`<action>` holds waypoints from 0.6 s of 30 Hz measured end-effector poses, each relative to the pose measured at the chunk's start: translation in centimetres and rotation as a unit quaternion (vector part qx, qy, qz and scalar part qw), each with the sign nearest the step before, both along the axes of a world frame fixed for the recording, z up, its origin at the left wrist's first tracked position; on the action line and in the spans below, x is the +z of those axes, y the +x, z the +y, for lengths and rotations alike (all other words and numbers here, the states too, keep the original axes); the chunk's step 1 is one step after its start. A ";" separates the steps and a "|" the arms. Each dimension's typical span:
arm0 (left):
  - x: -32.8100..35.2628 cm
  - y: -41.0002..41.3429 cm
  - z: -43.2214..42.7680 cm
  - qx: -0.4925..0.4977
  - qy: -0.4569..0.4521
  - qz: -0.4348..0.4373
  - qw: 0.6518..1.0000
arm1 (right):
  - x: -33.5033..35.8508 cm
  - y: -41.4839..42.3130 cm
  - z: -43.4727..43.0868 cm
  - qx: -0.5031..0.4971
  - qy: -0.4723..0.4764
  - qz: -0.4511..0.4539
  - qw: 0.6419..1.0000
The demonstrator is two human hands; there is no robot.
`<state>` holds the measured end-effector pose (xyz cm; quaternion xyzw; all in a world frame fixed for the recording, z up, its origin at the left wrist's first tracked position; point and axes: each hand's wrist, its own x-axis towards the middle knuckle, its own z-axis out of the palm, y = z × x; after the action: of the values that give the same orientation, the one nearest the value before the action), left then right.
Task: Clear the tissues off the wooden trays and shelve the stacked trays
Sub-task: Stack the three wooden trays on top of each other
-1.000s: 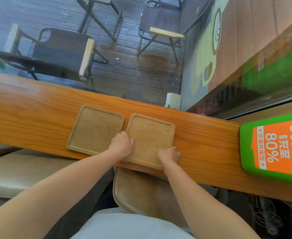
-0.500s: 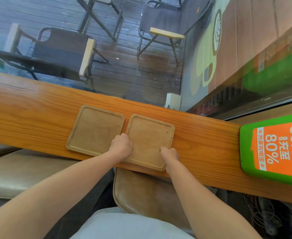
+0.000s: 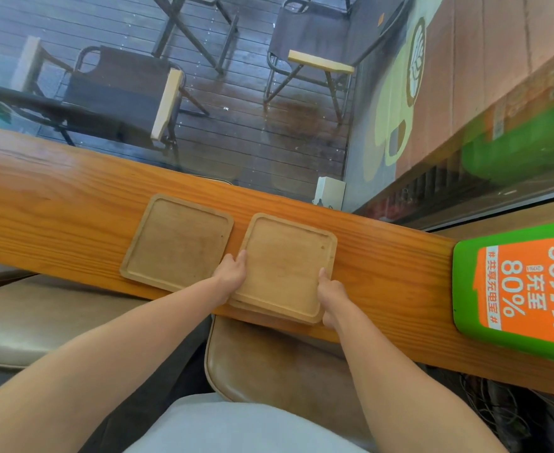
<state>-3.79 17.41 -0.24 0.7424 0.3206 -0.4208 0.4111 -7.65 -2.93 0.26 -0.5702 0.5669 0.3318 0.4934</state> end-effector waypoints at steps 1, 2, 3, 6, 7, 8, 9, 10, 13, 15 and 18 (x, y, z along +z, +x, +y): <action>-0.1 0.0 0.3 0.009 -0.019 -0.003 1.000 | -0.2 -0.1 0.0 0.000 0.010 -0.006 1.000; -0.1 0.1 0.7 0.012 -0.033 -0.007 0.999 | -0.4 -0.1 0.0 0.001 0.015 -0.014 1.000; -0.1 0.1 1.2 0.012 -0.043 -0.014 0.999 | -0.4 -0.2 0.2 0.000 0.018 -0.022 1.000; 0.3 0.5 3.1 -0.005 -0.058 -0.038 0.998 | -0.2 0.0 1.5 0.000 0.030 -0.045 0.999; 0.4 0.7 3.8 -0.012 -0.060 -0.045 0.997 | 0.0 0.1 2.1 -0.005 0.033 -0.056 0.998; 0.4 0.9 4.7 -0.023 -0.056 -0.053 0.997 | 0.2 0.2 2.8 -0.011 0.035 -0.066 0.997; 0.5 1.2 5.5 -0.036 -0.053 -0.057 0.996 | 0.4 0.4 3.6 -0.015 0.036 -0.074 0.996; 0.6 1.5 6.5 -0.045 -0.054 -0.056 0.996 | 0.6 0.5 4.5 -0.017 0.037 -0.078 0.996; 1.2 2.9 9.9 -0.053 -0.073 -0.051 0.995 | 1.2 1.1 8.1 -0.039 0.027 -0.087 0.995; 1.6 3.9 12.7 -0.061 -0.080 -0.059 0.993 | 1.1 1.6 11.2 -0.036 0.020 -0.090 0.995; 2.2 5.0 16.9 -0.082 -0.056 -0.058 0.993 | 1.2 2.6 15.9 -0.027 0.006 -0.081 0.996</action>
<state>1.18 34.28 1.98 0.7651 0.2097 -0.4265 0.4344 -5.09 13.00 1.47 -0.5762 0.5386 0.2746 0.5500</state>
